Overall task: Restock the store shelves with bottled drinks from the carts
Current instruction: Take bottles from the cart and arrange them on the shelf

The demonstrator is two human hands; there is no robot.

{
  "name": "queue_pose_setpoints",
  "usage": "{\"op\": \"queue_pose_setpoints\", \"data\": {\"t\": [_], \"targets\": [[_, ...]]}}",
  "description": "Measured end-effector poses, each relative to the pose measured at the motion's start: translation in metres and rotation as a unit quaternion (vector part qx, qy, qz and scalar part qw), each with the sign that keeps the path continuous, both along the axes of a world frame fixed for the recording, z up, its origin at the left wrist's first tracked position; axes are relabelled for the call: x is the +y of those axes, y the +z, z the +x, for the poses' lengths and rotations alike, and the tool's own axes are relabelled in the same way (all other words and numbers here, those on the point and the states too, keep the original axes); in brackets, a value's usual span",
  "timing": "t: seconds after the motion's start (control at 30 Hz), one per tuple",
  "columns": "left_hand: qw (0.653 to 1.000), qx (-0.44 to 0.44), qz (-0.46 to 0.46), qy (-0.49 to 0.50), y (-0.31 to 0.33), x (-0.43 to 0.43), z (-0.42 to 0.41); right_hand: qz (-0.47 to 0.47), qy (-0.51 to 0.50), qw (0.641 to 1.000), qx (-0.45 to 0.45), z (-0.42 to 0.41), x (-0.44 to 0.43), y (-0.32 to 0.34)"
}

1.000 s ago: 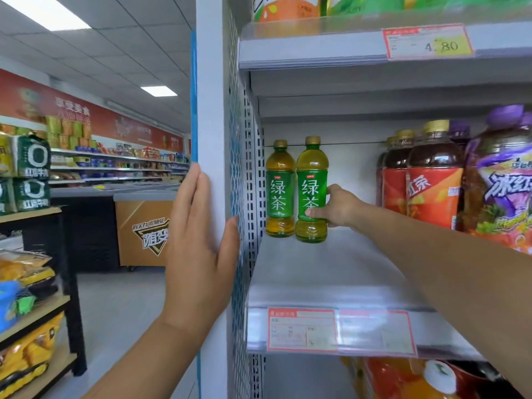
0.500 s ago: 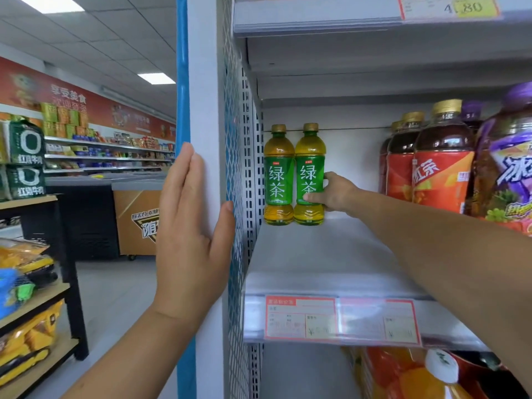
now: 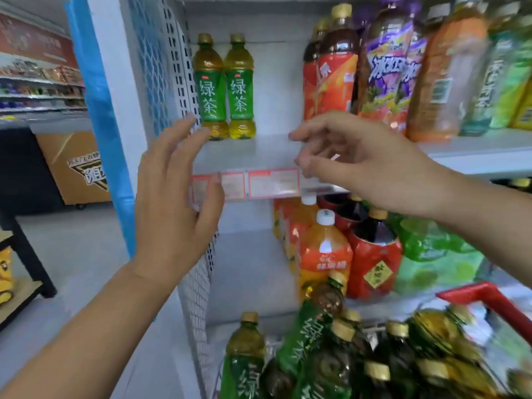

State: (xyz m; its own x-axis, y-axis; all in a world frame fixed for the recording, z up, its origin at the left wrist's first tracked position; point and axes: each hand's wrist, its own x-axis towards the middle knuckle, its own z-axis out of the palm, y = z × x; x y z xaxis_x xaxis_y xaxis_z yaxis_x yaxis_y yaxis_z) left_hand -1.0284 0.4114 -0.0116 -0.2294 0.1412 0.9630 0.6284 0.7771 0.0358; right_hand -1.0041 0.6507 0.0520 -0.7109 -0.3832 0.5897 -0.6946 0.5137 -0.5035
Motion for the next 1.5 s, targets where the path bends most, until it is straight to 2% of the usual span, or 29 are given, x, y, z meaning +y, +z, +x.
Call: {"op": "queue_pose_setpoints", "data": {"t": [0.1, 0.23, 0.33, 0.43, 0.53, 0.67, 0.77, 0.87, 0.93, 1.1, 1.2, 1.37, 1.5], "targets": [[0.985, -0.119, -0.054, -0.109, -0.055, 0.029, 0.029, 0.11, -0.039, 0.985, -0.128, 0.03, 0.039, -0.052], [0.929, -0.309, -0.096, -0.179, -0.119, 0.054, 0.044, 0.231, -0.095, 0.938, -0.242, 0.045, 0.068, -0.119], [0.879, -0.435, -0.069, -0.181, -0.149, 0.062, 0.038, 0.255, -0.112, 0.913, -0.297, 0.046, 0.06, -0.156], [0.832, -0.534, -0.04, -0.147, -0.169, 0.062, 0.03, 0.237, -0.151, 0.915, -0.29, 0.041, 0.042, -0.176], [0.806, -0.577, -0.066, -0.116, -0.172, 0.065, 0.024, 0.208, -0.175, 0.911, -0.31, 0.043, 0.025, -0.183], [0.772, -0.609, -0.125, -0.134, -0.16, 0.075, 0.018, 0.204, -0.189, 0.911, -0.305, 0.052, 0.011, -0.19], [0.736, -0.649, -0.139, -0.134, -0.156, 0.081, 0.006, 0.16, -0.175, 0.919, -0.315, 0.059, 0.013, -0.187], [0.71, -0.674, -0.125, -0.16, -0.155, 0.088, -0.001, 0.168, -0.157, 0.924, -0.306, 0.072, 0.015, -0.182], [0.719, -0.671, -0.078, -0.162, -0.158, 0.088, -0.003, 0.15, -0.142, 0.933, -0.296, 0.082, 0.015, -0.176], [0.741, -0.628, 0.059, -0.231, -0.148, 0.077, 0.018, -0.071, -0.113, 0.946, -0.295, 0.077, 0.037, -0.142], [0.756, -0.575, 0.142, -0.277, -0.121, 0.066, 0.029, -0.155, -0.093, 0.947, -0.265, 0.07, 0.046, -0.109], [0.803, -0.464, 0.194, -0.319, -0.053, 0.037, 0.041, -0.194, -0.053, 0.97, -0.137, 0.058, 0.041, -0.047], [0.841, -0.383, 0.227, -0.308, -0.005, 0.008, 0.034, -0.205, -0.008, 0.978, -0.026, 0.045, 0.022, 0.006]]}}
